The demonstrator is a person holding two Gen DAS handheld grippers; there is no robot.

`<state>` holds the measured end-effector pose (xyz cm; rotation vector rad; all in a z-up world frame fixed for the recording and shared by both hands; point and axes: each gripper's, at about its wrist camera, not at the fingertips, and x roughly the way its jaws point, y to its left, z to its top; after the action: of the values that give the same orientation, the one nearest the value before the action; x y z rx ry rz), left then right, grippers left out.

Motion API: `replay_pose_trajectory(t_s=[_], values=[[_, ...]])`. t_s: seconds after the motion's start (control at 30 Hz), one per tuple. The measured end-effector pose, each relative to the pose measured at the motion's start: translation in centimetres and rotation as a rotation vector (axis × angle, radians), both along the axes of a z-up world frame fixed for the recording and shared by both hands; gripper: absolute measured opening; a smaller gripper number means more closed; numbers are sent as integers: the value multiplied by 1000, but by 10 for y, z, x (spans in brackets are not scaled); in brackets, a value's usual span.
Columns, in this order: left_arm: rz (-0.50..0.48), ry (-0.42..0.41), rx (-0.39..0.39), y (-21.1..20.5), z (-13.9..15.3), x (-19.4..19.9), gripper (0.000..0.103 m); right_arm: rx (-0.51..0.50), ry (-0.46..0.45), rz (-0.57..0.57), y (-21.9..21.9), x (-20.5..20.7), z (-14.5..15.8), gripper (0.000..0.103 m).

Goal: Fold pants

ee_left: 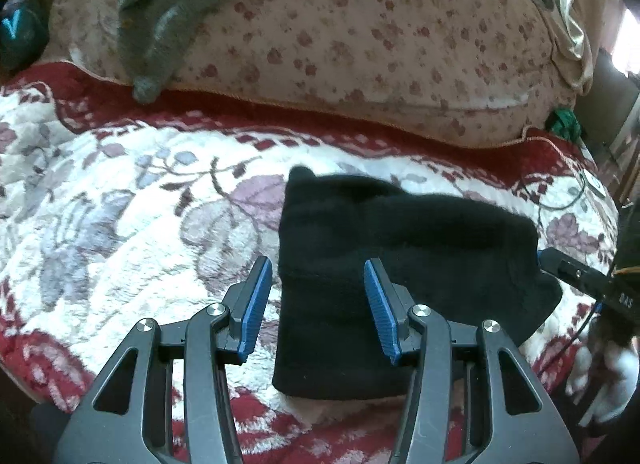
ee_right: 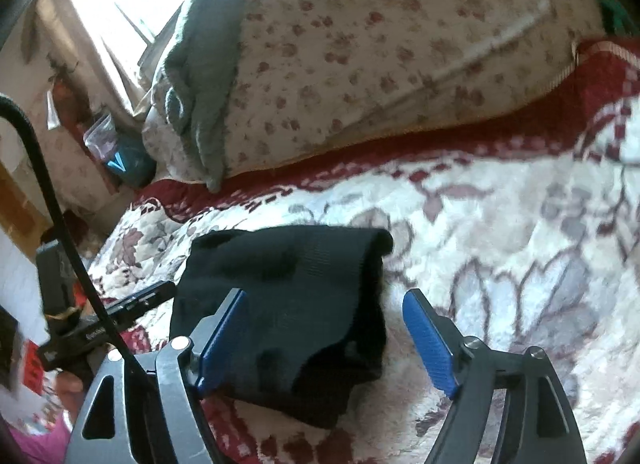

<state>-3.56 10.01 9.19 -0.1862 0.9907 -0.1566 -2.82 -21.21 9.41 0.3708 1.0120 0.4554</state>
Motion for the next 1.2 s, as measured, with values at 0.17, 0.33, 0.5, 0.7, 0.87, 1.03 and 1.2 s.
replay_pose_trajectory(t_s=[0.17,0.33,0.5,0.7,0.87,1.03,1.2], values=[[-17,11,-38,4,-20,8,65,181,122,0,-6,15,-38,78],[-35,11,-107,7,-39,20,77,274,135,17,0,25,-54,60],[-57,18,-265,10,-52,28,54,233,96,51,9,24,-50,48],[-58,-1,-250,16,-30,22,31,224,38,103,22,26,-20,39],[23,-97,-193,66,15,10,31,265,4,202,68,37,4,39],[124,-115,-98,129,35,6,31,318,7,293,144,54,6,38],[250,-73,-76,194,23,0,31,350,69,365,221,71,-15,39]])
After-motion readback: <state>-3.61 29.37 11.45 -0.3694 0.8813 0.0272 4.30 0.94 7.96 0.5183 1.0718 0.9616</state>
